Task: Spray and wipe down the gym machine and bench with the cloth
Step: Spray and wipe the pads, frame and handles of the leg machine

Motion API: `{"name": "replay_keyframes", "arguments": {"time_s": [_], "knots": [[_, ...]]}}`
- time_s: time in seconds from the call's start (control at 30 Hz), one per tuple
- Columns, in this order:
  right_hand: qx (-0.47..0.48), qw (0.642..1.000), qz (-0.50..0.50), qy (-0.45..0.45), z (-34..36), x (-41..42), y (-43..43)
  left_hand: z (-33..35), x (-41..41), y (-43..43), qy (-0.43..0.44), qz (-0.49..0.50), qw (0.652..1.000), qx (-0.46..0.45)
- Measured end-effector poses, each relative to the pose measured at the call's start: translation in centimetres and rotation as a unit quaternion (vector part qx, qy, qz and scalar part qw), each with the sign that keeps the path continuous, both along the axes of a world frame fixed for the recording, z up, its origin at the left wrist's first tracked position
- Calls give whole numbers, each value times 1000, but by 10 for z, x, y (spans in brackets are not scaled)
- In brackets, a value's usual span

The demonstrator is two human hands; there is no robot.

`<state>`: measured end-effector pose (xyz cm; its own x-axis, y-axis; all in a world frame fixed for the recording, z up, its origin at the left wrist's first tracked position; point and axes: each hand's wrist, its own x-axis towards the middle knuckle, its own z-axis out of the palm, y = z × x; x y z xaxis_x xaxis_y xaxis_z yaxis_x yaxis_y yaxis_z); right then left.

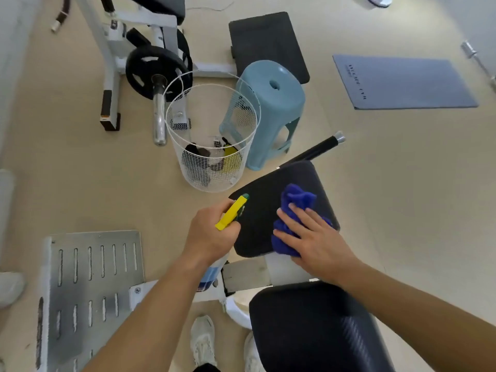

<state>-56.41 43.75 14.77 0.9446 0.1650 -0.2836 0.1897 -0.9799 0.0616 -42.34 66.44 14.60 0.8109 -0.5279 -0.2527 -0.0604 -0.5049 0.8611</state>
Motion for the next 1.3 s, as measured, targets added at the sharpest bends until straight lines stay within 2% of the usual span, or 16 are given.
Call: {"name": "replay_keyframes", "arguments": {"time_s": [0.07,0.1,0.17,0.2,0.23,0.27,0.33,0.5,0.6,0.73,0.83,0.97,1.1,1.3], "knots": [[-15,999,26,16,3,19,-11,11,2,-6,-4,-13,1000,6],[-18,1000,-17,-1,5,35,-18,16,3,-9,-4,-18,1000,10],[-10,975,-222,-29,14,67,-36,28,4,-15,-3,-36,999,18],[37,941,-334,-34,19,75,-43,32,4,-17,-6,-49,999,19],[90,909,-406,-36,20,75,-44,36,4,-19,-9,-61,998,17],[127,892,-432,-33,20,70,-40,40,4,-20,-11,-70,997,16],[145,890,-430,-30,24,43,-27,47,3,-21,-13,-80,997,14],[143,913,-381,-9,39,-8,-21,66,-7,-31,-26,-66,997,25],[191,913,-360,14,52,-16,-28,85,-25,-42,-40,-58,996,46],[316,861,-391,78,88,-22,-54,119,-58,-66,-68,-13,996,56],[384,839,-382,51,122,-46,-90,152,-104,-98,-89,32,994,63],[481,789,-382,13,173,-94,-150,190,-172,-145,-121,110,984,76],[535,772,-344,-8,238,-147,-217,233,-241,-203,-108,202,972,48],[563,763,-318,-23,322,-184,-295,281,-285,-283,-74,251,965,-1]]}}
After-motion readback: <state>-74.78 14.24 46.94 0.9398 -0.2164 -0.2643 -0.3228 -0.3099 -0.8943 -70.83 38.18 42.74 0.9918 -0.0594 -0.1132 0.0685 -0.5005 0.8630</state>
